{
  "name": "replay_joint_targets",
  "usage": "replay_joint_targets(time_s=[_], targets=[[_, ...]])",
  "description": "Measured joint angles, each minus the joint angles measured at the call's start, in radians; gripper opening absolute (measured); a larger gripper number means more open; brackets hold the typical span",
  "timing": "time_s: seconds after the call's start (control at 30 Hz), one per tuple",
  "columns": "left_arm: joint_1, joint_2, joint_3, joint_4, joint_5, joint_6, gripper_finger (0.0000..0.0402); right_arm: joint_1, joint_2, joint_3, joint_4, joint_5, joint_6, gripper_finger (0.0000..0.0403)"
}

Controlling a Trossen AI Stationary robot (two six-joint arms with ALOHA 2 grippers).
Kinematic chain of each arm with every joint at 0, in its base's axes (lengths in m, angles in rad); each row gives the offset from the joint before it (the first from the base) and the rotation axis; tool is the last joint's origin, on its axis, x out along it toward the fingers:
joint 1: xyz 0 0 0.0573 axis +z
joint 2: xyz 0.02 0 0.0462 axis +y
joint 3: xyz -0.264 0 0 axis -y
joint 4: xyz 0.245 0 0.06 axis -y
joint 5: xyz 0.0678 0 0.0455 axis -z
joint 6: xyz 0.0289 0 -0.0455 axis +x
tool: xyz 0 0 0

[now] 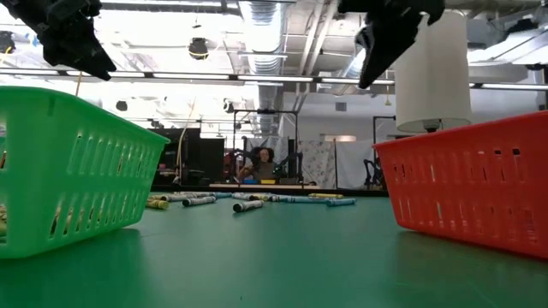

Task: Sort crayons
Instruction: Put the blue crayon into the black bin

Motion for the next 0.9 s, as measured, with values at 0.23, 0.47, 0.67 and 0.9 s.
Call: replay_joint_targets(time_s=[0.23, 0.47, 0.67, 0.9], targets=[[0.000, 0.000, 0.000, 0.000, -0.003, -0.005, 0.0223, -0.131, 0.004, -0.029, 0.065, -0.109, -0.277, 0.0067], [0.000, 0.000, 0.000, -0.001, -0.047, -0.008, 0.0223, -0.208, 0.066, -0.029, 0.110, -0.209, -0.471, 0.0067], [0.000, 0.000, 0.000, -0.001, -0.049, -0.015, 0.0223, -0.211, 0.193, -0.029, 0.138, -0.246, -0.624, 0.0067], [0.000, 0.000, 0.000, -0.001, -0.049, -0.015, 0.0223, -0.211, 0.323, -0.028, 0.137, -0.248, -0.709, 0.0067]])
